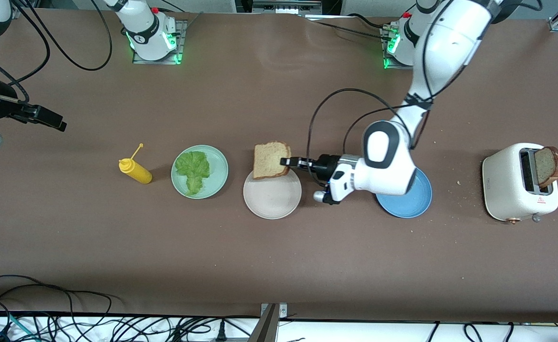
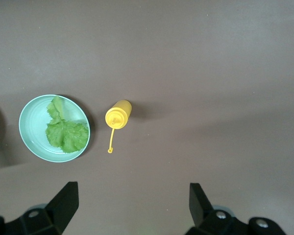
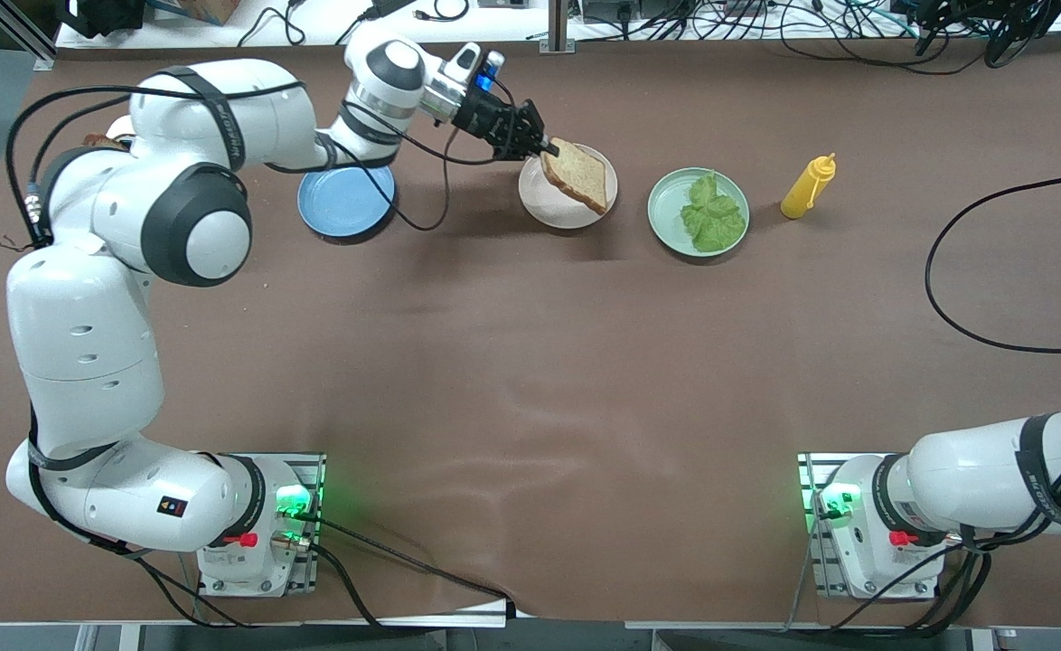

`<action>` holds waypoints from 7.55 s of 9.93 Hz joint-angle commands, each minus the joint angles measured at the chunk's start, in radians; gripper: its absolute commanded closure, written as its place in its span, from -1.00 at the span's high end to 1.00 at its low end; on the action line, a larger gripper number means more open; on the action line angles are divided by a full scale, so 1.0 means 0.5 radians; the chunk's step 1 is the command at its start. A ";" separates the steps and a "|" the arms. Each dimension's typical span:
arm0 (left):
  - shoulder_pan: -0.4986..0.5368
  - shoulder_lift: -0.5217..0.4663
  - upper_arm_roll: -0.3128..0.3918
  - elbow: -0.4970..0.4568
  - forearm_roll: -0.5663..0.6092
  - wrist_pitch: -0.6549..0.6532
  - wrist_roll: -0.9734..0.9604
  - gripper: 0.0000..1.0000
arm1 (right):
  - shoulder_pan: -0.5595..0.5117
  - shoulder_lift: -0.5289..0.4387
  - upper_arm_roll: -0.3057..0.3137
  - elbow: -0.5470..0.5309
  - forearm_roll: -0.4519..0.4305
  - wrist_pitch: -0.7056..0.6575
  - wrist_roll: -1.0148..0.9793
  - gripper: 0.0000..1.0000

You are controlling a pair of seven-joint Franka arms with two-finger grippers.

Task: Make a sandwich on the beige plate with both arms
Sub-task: 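Carry the bread slice over the beige plate with the left gripper, then lower the bread onto the beige plate and open the left gripper, then withdraw the left gripper while the right gripper reaches the lettuce plate, then lower the right gripper onto the lettuce leaf and grasp it, then carry the lettuce leaf over the bread with the right gripper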

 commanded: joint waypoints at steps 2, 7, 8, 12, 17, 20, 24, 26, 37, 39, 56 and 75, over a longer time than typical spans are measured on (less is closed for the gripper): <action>-0.022 0.139 0.025 0.065 -0.148 0.062 0.251 -1.00 | -0.009 -0.031 -0.004 -0.026 0.005 -0.015 -0.037 1.00; -0.073 0.216 0.022 0.081 -0.204 0.243 0.347 -1.00 | -0.006 -0.031 -0.013 -0.026 0.005 -0.015 -0.037 1.00; -0.083 0.231 0.022 0.096 -0.234 0.258 0.350 -1.00 | -0.006 -0.031 -0.013 -0.026 0.005 -0.015 -0.040 1.00; -0.095 0.234 0.031 0.096 -0.204 0.329 0.350 1.00 | -0.009 -0.031 -0.013 -0.026 0.005 -0.012 -0.040 1.00; -0.040 0.182 0.062 0.166 -0.165 0.326 0.338 1.00 | -0.006 -0.028 -0.013 -0.023 0.011 -0.005 -0.040 1.00; 0.052 0.133 0.068 0.173 0.093 0.299 0.304 1.00 | -0.006 -0.028 -0.013 -0.026 0.011 -0.008 -0.040 1.00; 0.061 0.023 0.200 0.185 0.861 0.302 0.032 1.00 | -0.003 -0.019 0.002 -0.029 0.017 -0.002 -0.040 1.00; 0.061 -0.051 0.319 0.176 1.227 0.299 -0.137 1.00 | 0.018 -0.007 0.014 -0.038 0.051 0.022 -0.037 1.00; 0.328 -0.306 0.418 0.182 2.204 -0.048 -0.175 1.00 | 0.509 0.364 0.039 -0.136 0.186 0.319 -0.034 1.00; 0.341 -0.312 0.412 0.185 2.232 -0.048 -0.163 1.00 | 0.562 0.401 0.036 -0.289 0.180 0.601 -0.034 1.00; 0.509 -0.532 0.409 0.148 2.201 -0.260 -0.258 1.00 | 0.700 1.018 0.033 -0.483 0.137 1.486 -0.037 -1.00; 0.754 -0.674 0.402 0.093 2.493 -0.349 -0.098 1.00 | 1.043 1.508 0.036 0.737 0.287 1.354 1.974 -1.00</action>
